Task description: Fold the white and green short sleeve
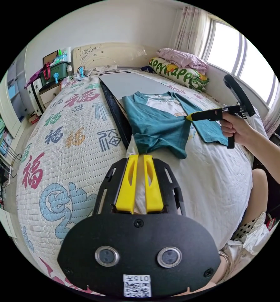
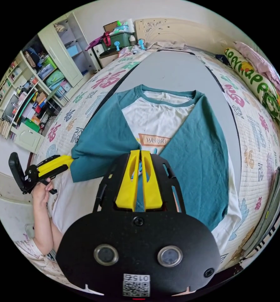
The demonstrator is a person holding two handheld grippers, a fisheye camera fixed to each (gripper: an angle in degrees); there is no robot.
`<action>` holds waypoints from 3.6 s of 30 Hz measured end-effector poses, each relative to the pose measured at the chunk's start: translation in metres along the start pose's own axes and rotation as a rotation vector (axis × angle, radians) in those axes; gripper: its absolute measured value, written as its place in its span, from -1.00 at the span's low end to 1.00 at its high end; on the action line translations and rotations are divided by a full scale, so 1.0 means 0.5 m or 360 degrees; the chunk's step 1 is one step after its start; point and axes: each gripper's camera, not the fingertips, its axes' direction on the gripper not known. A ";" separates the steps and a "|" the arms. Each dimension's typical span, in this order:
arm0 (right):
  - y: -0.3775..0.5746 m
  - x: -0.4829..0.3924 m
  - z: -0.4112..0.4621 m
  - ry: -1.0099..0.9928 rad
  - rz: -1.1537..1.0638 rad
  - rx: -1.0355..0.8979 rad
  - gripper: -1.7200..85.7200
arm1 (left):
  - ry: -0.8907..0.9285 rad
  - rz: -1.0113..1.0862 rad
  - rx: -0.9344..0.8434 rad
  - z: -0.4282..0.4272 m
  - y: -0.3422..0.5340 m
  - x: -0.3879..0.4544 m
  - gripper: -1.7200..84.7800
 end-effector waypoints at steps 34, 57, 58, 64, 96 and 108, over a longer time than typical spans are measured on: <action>0.355 -0.481 -0.056 -0.0005 -0.1020 -0.0137 -0.91 | 0.0049 -0.0087 0.0062 -0.157 -0.095 -0.036 -0.92; 0.040 -0.526 -0.134 0.0010 -0.0186 -0.0089 -0.88 | 0.0389 0.0526 -0.0022 -0.227 0.000 0.154 -0.83; 0.037 -0.549 -0.140 0.0028 -0.0219 -0.0067 -0.90 | 0.0397 0.0513 -0.0021 -0.228 0.004 0.156 -0.83; 0.018 -0.589 -0.199 -0.0072 -0.0238 -0.0038 -0.84 | 0.0430 0.0414 0.0035 -0.262 0.028 0.171 -0.88; -0.151 -0.495 -0.485 -0.0167 0.0078 0.0222 -0.97 | 0.0152 -0.0070 0.0093 0.019 -0.426 0.036 -0.97; 0.478 -0.647 -1.080 -0.0351 -0.0616 0.0564 -0.98 | 0.0470 0.0575 0.0572 -0.581 0.174 0.225 -0.97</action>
